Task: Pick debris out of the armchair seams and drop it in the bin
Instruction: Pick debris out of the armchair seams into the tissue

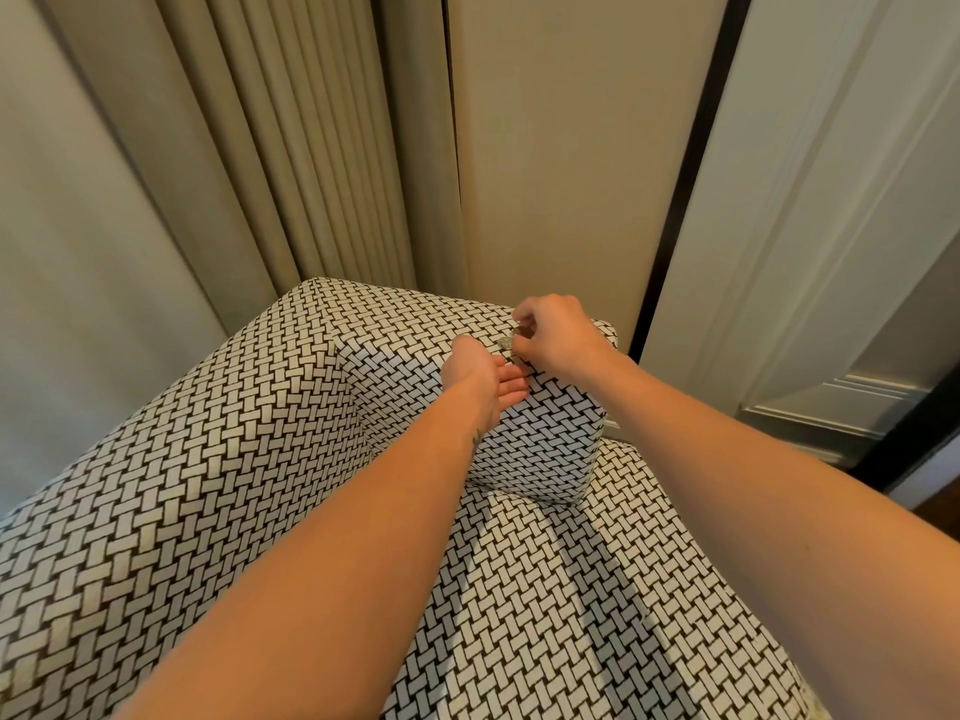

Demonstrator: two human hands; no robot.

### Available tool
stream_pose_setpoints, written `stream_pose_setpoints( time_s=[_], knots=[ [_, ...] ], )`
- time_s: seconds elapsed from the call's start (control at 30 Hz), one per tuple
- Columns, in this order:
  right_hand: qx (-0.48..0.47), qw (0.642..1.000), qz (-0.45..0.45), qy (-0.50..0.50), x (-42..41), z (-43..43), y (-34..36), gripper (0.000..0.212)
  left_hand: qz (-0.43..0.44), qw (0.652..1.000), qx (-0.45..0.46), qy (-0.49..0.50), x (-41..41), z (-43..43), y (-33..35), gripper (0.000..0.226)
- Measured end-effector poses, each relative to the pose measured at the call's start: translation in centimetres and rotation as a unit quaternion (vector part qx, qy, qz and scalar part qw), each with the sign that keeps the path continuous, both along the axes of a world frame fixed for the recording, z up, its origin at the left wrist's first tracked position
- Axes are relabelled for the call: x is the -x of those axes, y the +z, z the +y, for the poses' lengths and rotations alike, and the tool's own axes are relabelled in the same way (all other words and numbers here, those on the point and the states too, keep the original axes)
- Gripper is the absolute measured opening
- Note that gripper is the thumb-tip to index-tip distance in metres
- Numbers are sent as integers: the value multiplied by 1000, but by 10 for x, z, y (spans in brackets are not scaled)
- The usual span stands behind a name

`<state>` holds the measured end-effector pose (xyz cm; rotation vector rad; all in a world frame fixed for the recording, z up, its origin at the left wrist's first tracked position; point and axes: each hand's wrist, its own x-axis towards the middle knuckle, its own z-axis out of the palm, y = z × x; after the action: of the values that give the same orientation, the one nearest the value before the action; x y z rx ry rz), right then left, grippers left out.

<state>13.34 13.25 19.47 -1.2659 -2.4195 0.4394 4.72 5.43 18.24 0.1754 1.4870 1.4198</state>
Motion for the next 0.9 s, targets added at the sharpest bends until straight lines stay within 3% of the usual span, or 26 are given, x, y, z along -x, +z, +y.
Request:
stream_pose_setpoints(
  time_s=[0.13,0.23,0.6,0.9],
  knots=[
    [17,999,10,25,10,-1,2,33,7,1000,0,0,0,1,-3,59],
    [7,997,-59,38,16,0,1,22,16,1000,6,-1,0,1,-2,59],
    [-6,982,-174,70,32,2,10,25,16,1000,4,14,1,3,-4,59],
    [-16,985,-153,74,30,3,6,25,48,998,6,31,-1,7,-12,60]
  ],
)
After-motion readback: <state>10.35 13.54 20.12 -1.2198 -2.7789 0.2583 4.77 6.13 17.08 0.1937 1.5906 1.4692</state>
